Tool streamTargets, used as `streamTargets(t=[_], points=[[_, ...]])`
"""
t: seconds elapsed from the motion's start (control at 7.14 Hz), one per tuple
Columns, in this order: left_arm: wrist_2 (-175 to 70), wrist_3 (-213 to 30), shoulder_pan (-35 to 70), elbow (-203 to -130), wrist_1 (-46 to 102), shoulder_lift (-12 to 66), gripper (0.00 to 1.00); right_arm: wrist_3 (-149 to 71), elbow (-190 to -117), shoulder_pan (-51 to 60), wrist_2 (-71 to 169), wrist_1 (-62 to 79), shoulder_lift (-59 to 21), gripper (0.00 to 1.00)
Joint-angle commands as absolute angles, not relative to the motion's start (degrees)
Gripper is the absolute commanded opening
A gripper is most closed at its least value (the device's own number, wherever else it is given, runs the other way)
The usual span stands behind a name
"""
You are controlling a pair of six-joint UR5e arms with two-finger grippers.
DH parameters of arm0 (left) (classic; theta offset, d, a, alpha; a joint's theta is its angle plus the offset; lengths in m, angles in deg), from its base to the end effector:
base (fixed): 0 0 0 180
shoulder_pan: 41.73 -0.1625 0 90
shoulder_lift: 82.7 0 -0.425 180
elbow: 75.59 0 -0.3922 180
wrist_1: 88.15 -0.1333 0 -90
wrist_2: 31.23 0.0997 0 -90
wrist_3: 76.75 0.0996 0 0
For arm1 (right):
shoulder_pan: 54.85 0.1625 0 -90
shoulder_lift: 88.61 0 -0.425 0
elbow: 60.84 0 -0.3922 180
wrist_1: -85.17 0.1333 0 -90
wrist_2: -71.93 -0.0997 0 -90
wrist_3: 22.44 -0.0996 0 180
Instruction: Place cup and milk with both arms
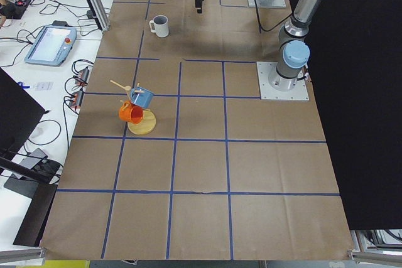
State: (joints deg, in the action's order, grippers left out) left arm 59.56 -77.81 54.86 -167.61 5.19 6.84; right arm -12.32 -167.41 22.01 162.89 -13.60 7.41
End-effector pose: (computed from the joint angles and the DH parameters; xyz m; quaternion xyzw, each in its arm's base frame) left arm -0.1861 -0.4612 0.4691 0.0485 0.9979 0.0422 0.0097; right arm 0.0287 -0.4560 0.4107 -0.0262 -0.9995 -0.0169 0.0051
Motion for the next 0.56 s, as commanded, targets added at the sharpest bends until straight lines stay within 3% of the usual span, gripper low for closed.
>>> streamTargets(t=[0.0, 0.42], points=[[59.6, -77.8, 54.9, -167.6, 5.2, 6.8, 1.00, -12.3, -156.4, 23.8, 162.6, -9.3, 0.6, 0.50], [59.6, -77.8, 54.9, -167.6, 5.2, 6.8, 1.00, -20.1, -138.2, 34.6, 163.4, -8.7, -15.4, 0.50]])
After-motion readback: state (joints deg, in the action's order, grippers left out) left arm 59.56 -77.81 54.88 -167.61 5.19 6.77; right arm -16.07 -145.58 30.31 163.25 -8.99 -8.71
